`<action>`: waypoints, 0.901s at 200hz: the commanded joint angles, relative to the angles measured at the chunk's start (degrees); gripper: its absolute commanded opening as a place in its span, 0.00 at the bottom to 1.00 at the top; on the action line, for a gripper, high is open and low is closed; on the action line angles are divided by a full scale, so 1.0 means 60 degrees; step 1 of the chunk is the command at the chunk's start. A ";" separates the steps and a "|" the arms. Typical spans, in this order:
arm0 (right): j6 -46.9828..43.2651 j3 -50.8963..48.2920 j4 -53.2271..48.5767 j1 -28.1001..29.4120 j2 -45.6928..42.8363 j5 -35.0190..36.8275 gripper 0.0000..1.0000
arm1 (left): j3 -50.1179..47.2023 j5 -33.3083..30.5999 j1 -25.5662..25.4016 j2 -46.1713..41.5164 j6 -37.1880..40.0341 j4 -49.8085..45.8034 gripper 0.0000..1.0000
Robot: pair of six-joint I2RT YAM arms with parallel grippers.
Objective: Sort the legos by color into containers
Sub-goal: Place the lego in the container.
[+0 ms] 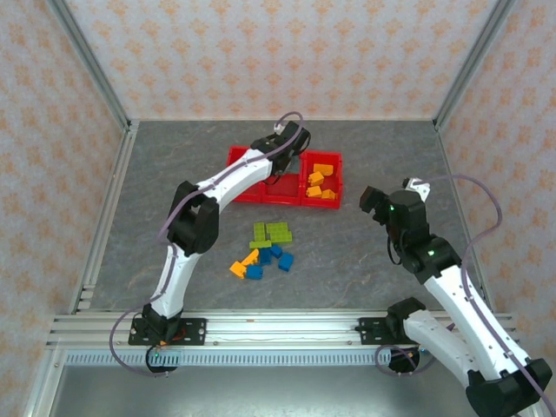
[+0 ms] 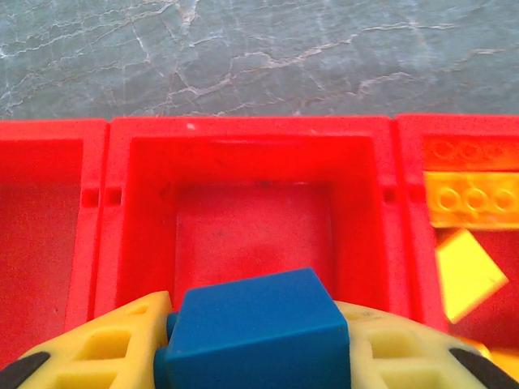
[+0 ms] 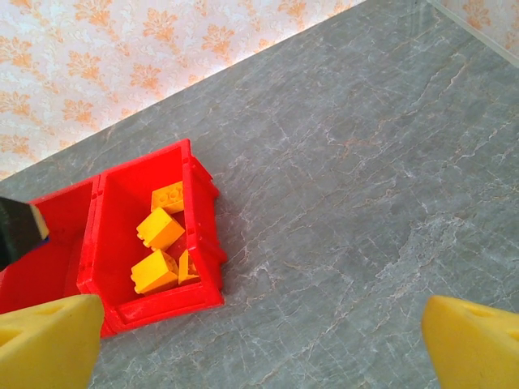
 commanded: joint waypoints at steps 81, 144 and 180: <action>-0.0277 -0.0346 0.0171 -0.0012 0.0162 -0.0154 1.00 | 0.0726 0.0047 0.0269 0.0016 0.0768 -0.0602 0.76; -0.0067 -0.0247 0.0568 -0.0012 0.0652 -0.0765 1.00 | -0.1708 0.0397 -0.0078 -0.2198 0.0638 0.0103 0.98; -0.0151 -0.0065 0.0512 -0.0011 0.1017 -0.1102 1.00 | -0.3669 0.0142 -0.1068 -0.3918 0.0283 0.0350 0.99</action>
